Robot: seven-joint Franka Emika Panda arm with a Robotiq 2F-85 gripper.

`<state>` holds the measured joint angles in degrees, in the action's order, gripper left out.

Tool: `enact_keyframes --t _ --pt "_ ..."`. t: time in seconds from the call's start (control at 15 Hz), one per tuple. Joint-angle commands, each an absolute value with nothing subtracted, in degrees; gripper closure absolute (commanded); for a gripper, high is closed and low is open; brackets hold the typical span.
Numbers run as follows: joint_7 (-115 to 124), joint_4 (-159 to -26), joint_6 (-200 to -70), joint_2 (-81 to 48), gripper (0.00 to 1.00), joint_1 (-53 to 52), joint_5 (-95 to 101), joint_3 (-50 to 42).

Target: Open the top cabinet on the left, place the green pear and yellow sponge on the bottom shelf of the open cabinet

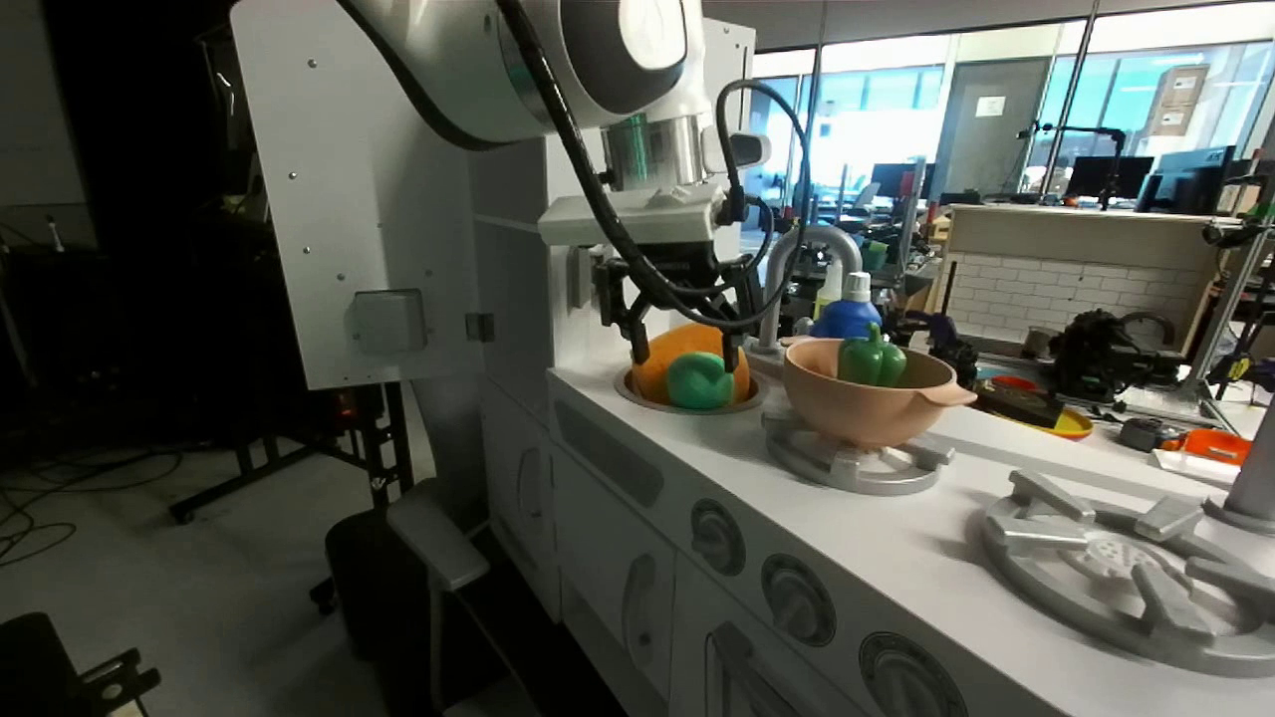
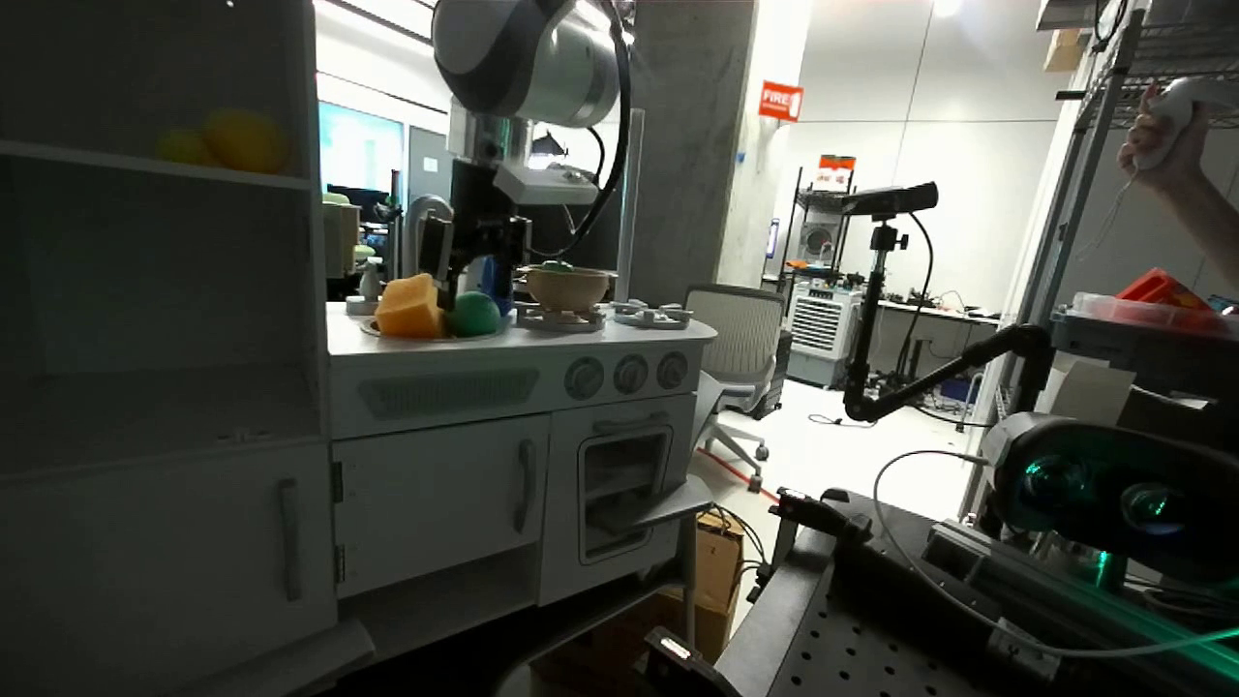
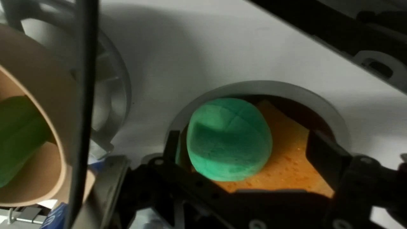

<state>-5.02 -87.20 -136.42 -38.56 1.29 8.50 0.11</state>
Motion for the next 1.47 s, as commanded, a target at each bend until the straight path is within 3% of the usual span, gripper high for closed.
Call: enact_keyframes --t 0.0,0.27,0.4,0.8,1.07,1.4 --pt "-8.3 -80.3 -135.1 -43.2 0.00 1.8 7.1 0.8" --pt "-10.2 -76.7 -134.9 -46.3 0.00 2.1 7.1 1.0" --pt "-10.8 -75.8 -134.1 -46.5 0.26 1.8 7.4 0.9" --pt "-12.5 -73.8 -130.4 -47.0 0.72 1.3 8.3 0.4" --pt "-12.4 -74.3 -127.1 -45.6 0.97 0.9 8.7 0.2" --pt "-11.3 -79.8 -130.1 -40.1 0.95 0.6 8.5 0.4"
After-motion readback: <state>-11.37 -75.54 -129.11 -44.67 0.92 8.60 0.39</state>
